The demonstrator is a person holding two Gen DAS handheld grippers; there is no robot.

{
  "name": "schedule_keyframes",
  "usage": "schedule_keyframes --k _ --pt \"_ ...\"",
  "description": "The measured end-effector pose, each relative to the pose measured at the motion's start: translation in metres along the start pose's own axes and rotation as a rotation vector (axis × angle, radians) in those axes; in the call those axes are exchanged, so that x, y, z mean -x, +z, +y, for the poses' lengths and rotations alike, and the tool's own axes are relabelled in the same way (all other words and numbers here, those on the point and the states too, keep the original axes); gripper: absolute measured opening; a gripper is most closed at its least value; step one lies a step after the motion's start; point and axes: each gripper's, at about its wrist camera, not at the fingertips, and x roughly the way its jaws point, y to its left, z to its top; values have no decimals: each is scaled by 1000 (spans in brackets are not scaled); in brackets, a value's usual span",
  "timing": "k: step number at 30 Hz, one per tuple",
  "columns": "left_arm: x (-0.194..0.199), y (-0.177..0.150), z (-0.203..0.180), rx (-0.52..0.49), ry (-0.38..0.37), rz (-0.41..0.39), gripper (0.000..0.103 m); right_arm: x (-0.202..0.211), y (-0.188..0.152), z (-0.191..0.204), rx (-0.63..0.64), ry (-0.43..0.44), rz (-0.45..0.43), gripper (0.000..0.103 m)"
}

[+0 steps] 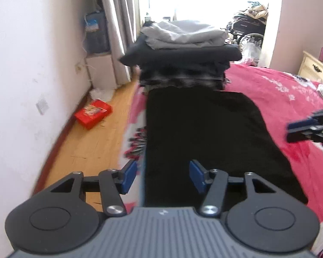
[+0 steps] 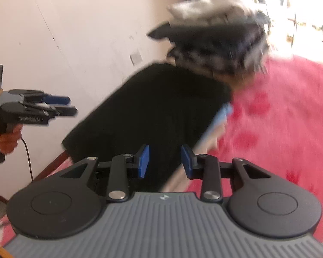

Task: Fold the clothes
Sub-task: 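Lower the black shirt onto the clothes stack and open both grippers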

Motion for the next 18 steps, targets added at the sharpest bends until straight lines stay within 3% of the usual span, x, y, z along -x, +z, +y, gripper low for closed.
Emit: schedule_keyframes --k 5,8,12,18 --pt "-31 -11 -5 70 -10 53 56 -43 12 -36 -104 22 -5 32" --pt "-25 -12 1 128 -10 43 57 -45 -2 -83 -315 -14 -11 32" --pt "-7 0 -1 167 19 -21 57 -20 -32 -136 -560 -42 -89 32" --pt "10 29 -27 228 -38 -139 69 -15 -40 -144 -633 -11 -95 35"
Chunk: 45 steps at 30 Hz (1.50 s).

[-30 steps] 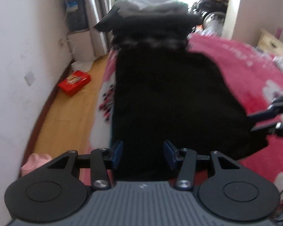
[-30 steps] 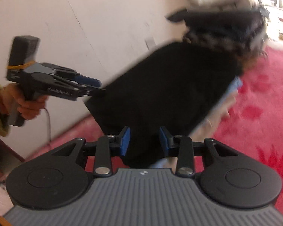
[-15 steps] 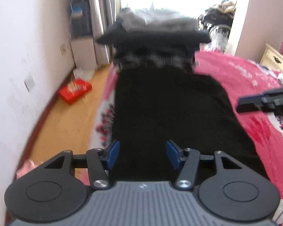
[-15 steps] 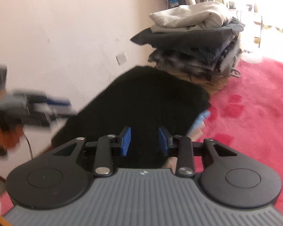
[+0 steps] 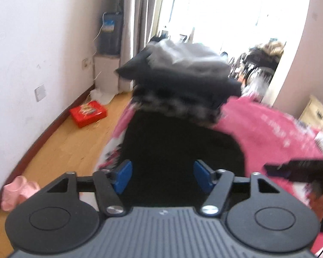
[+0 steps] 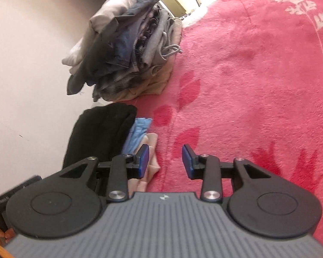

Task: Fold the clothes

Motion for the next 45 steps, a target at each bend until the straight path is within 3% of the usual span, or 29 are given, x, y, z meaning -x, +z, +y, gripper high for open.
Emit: schedule_keyframes --k 4,9,12,14,16,22,26,28,33,39,45 --pt "-3 4 -25 68 -60 -17 88 23 -25 10 -23 -17 -20 57" --pt "-12 3 -49 142 -95 23 91 31 -65 15 5 -100 44 58" --pt "2 -1 -58 141 -63 36 91 33 -70 28 62 -102 69 60" --pt "15 -4 -61 140 -36 32 92 41 -76 41 106 -112 65 66" --pt "33 -8 -59 153 3 4 94 49 -85 54 152 -113 65 78" --pt "84 -21 -48 236 177 -69 99 66 -106 92 289 -113 64 87" --pt "106 -25 -43 267 157 -47 100 89 -117 108 278 -137 17 92" --pt "116 -32 -39 285 144 -27 101 100 -123 116 273 -151 -4 101" --pt "144 -56 -28 325 168 -22 103 123 -142 138 329 -200 -53 102" --pt "166 -84 -23 335 206 19 103 142 -166 151 353 -228 -43 102" --pt "176 -94 -26 314 241 53 103 150 -177 165 397 -288 -76 102"
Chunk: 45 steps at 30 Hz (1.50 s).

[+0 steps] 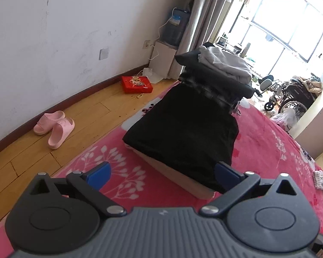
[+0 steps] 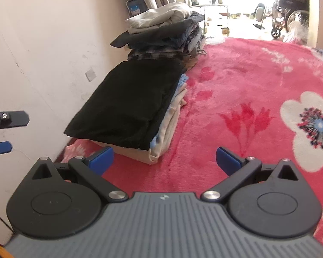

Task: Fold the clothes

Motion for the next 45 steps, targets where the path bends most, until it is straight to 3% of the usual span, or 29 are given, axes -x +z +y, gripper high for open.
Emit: schedule_keyframes --k 6,9,13,17,24,30,45 --pt "-2 -10 -19 -105 90 28 103 11 1 15 98 -40 -26 102" --pt "-9 -12 -23 -89 123 79 103 12 2 14 109 -60 -22 102" --pt "-13 -18 -24 -49 185 61 103 13 0 11 133 -78 -17 102" --pt "-14 -23 -31 -97 231 18 103 7 1 10 128 -69 53 102" --pt "-11 -27 -45 -187 256 -13 103 9 -2 21 162 -83 62 102" --pt "-14 -30 -49 -238 302 11 103 10 -8 33 187 -99 86 102" --pt "-6 -30 -28 -198 326 -31 103 9 -15 61 237 -93 94 102"
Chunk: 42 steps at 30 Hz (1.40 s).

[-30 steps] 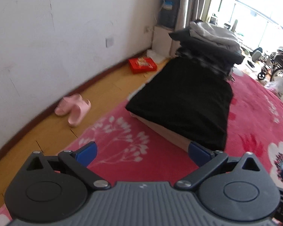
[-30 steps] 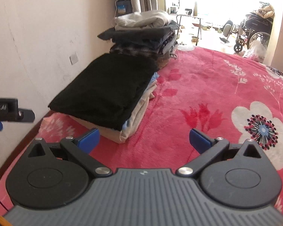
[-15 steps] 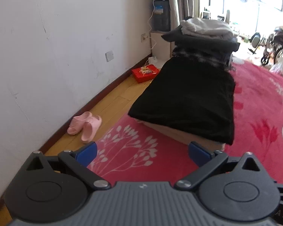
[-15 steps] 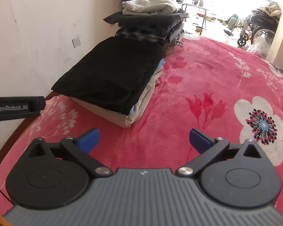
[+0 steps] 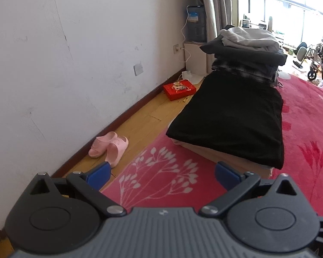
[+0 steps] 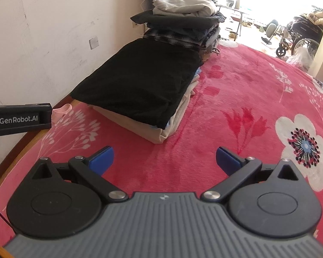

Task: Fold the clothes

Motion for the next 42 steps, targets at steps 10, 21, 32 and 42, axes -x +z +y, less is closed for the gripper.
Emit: schedule_keyframes --k 10,21,32,42 --pt "0 -3 -4 -24 -31 -5 103 1 2 -4 -8 -28 2 102" --pt "-2 -5 -13 -15 -34 -18 103 0 1 -8 -11 -59 0 102" --pt "-2 -7 -12 8 -35 -11 103 0 0 -7 -5 -62 -4 102" --pt "0 -7 -11 10 -41 -23 103 2 1 -5 -6 -65 -6 102"
